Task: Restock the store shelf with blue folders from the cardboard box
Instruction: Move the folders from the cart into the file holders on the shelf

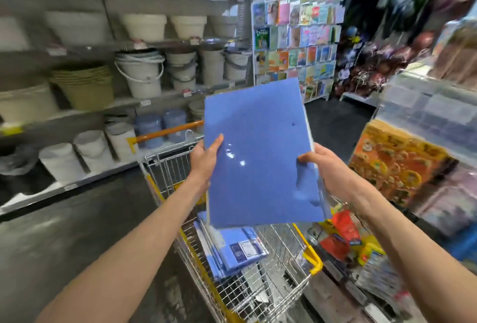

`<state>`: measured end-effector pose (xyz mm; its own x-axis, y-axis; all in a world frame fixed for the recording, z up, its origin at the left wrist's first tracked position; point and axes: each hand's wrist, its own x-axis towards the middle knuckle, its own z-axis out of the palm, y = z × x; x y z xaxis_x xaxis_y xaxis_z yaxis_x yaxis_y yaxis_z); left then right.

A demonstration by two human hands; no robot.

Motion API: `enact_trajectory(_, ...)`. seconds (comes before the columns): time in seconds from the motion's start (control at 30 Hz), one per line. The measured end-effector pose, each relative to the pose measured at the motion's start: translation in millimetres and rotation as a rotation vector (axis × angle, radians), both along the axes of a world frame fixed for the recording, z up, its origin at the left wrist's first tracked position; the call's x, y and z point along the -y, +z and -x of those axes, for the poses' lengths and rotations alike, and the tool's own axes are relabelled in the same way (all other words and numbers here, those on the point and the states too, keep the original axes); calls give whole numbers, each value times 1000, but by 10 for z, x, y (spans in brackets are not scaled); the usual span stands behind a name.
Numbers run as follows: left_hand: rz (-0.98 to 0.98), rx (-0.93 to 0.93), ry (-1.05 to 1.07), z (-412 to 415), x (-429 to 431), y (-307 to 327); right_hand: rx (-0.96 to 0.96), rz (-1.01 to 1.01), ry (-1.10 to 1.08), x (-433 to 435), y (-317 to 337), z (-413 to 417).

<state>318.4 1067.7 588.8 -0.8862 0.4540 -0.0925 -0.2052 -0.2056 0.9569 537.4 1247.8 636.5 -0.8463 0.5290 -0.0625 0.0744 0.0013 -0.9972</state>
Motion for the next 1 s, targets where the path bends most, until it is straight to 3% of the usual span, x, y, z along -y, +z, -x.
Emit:
enact_trajectory(0.3, -107, -203, 38, -236, 252, 1037, -182, -89, -232, 597, 815, -294)
enact_trajectory(0.53, -242, -289, -115, -663, 118, 1461, -208, -114, -395, 938, 1172, -979)
enact_trajectory(1.0, -413, -412, -471, -3312, -560, 2587, -390, -332, -693, 1086, 2069, -3759)
